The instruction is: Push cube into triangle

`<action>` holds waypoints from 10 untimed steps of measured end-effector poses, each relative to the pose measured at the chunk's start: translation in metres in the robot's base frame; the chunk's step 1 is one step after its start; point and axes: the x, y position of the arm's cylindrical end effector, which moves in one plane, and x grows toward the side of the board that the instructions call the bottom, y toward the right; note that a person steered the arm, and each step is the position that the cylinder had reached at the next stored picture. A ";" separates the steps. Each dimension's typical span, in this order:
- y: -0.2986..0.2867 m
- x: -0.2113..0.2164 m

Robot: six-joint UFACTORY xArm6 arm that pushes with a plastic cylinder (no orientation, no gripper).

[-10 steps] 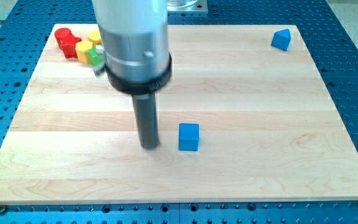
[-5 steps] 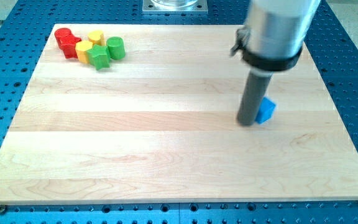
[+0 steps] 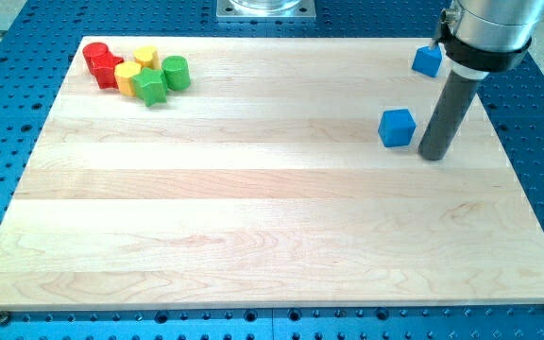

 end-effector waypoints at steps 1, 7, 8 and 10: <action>-0.051 -0.031; -0.097 -0.115; -0.077 -0.117; -0.044 -0.109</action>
